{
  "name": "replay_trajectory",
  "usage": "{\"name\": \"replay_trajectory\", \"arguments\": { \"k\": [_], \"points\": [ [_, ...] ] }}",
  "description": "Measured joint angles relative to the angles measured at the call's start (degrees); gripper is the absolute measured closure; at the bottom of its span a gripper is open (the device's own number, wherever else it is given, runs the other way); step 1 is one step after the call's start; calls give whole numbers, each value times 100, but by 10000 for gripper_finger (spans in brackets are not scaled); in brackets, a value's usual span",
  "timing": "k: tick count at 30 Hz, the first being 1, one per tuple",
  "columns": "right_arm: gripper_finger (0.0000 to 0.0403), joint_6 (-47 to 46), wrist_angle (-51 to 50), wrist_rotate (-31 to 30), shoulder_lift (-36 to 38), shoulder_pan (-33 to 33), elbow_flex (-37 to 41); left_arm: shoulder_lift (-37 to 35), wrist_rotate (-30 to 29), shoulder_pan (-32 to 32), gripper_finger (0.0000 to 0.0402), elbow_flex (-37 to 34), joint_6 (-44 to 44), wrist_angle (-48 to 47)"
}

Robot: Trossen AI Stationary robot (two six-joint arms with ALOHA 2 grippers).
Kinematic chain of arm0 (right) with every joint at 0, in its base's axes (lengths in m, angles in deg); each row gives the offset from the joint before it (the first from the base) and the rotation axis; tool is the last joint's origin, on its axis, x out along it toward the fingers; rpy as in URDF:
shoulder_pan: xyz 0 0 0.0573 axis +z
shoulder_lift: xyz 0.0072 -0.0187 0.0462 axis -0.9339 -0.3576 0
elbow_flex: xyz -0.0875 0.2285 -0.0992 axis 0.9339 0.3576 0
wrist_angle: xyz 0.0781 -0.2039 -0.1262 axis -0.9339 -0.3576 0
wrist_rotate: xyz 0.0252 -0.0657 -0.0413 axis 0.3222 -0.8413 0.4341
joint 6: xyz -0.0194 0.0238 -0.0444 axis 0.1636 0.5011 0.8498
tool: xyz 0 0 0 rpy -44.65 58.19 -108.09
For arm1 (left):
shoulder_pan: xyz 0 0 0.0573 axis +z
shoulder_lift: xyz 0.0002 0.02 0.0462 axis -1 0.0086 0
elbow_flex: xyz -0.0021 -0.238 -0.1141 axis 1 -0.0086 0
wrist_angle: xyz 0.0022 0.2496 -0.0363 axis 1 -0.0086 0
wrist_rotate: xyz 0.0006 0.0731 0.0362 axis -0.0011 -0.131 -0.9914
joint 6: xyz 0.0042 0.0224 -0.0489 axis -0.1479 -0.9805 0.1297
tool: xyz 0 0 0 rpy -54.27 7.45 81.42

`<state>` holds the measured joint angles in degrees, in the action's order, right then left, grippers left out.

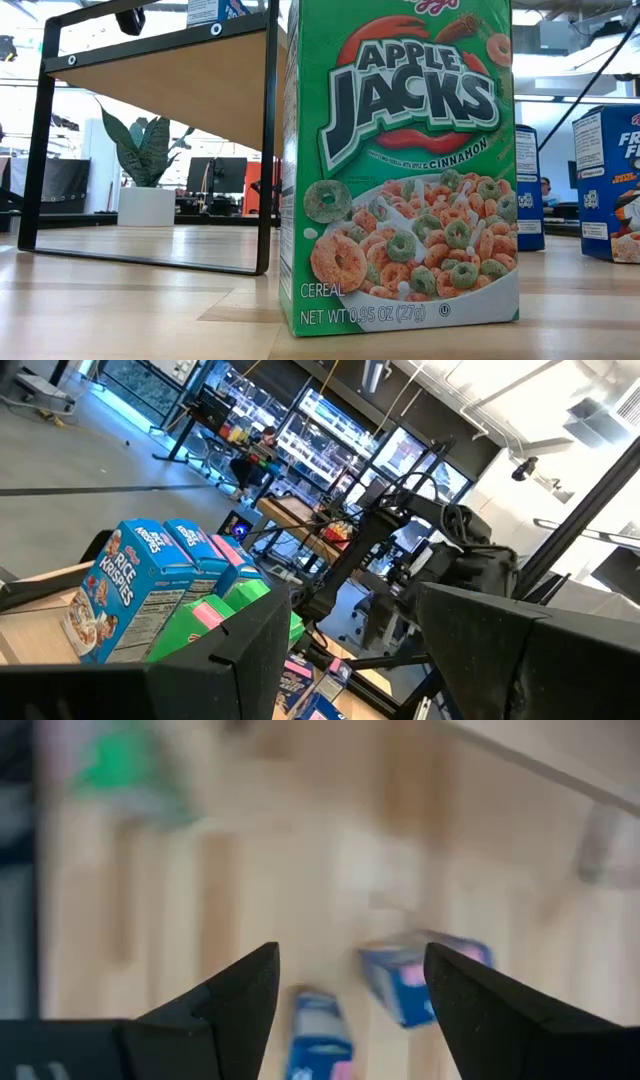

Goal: Stack cereal on shelf
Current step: Put the top dark blue cereal box on the shelf aligned with the other dark blue cereal box

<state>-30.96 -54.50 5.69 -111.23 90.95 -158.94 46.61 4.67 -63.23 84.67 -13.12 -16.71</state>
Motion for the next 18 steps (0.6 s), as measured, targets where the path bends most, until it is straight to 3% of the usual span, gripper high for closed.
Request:
{"name": "replay_trajectory", "arguments": {
  "k": [3,8,13,18],
  "points": [
    [129,-1202,-410,-440,-47,-127,-4,0,29,1,195,0,7,4],
    [125,-2908,-539,-143,-63,-351,331,0,35,0,195,0,-49,42],
    [105,-3248,-231,180,-50,-615,705,0,257,1,193,0,-44,45],
    [76,-3602,74,327,-59,-947,1245,0,540,-1,166,0,76,43]
  ]
}}
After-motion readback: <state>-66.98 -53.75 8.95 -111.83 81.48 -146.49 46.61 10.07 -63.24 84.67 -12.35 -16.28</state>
